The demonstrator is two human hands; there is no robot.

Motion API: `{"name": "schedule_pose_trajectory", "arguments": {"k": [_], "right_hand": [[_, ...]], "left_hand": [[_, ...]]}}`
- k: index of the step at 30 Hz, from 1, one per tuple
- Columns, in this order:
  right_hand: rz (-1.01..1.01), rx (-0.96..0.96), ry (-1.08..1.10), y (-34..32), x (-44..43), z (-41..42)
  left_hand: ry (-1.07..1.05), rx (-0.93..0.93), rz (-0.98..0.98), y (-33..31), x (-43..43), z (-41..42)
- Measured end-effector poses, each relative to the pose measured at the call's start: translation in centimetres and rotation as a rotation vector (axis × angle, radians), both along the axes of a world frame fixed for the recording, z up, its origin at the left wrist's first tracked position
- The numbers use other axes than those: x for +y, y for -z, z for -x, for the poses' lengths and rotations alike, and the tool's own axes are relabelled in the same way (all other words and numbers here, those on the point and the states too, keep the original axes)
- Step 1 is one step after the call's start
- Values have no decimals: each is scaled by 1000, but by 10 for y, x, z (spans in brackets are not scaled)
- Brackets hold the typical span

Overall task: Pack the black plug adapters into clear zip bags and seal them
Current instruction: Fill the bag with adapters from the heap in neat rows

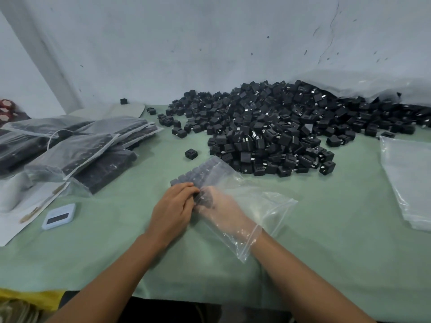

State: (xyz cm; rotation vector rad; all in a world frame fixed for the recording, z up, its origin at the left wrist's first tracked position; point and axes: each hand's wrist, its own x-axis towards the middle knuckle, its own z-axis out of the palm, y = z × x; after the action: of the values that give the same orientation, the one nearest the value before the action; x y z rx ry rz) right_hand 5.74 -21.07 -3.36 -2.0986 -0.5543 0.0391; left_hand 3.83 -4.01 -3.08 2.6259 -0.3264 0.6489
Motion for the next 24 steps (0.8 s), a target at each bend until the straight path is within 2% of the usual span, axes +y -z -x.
{"name": "schedule_pose_trajectory", "arguments": {"k": [3, 5, 7, 8, 10, 15, 19, 22, 24], "right_hand": [[86, -39, -80, -8, -11, 8], [55, -70, -57, -12, -34, 20], [47, 40, -55, -13, -67, 36], [-35, 141, -58, -15, -83, 45], [-125, 221, -24, -22, -120, 55], [-206, 248, 146, -51, -189, 44], [-13, 29, 457, -51, -202, -12], [267, -100, 540, -45, -193, -55], [362, -128, 559, -40, -188, -72]], "left_hand": [[-8, -1, -28, 0, -1, -1], [-5, -15, -40, 0, -2, -1], [-6, -31, -31, 0, -3, -2], [-6, -35, -27, 1, -4, -2], [-9, -37, -20, 3, -3, -3], [-11, -28, -6, 7, -2, -5], [11, -32, -16, 5, -5, -3], [1, -15, -4, 3, -6, 0], [2, 0, 3, 2, -6, 0]]}}
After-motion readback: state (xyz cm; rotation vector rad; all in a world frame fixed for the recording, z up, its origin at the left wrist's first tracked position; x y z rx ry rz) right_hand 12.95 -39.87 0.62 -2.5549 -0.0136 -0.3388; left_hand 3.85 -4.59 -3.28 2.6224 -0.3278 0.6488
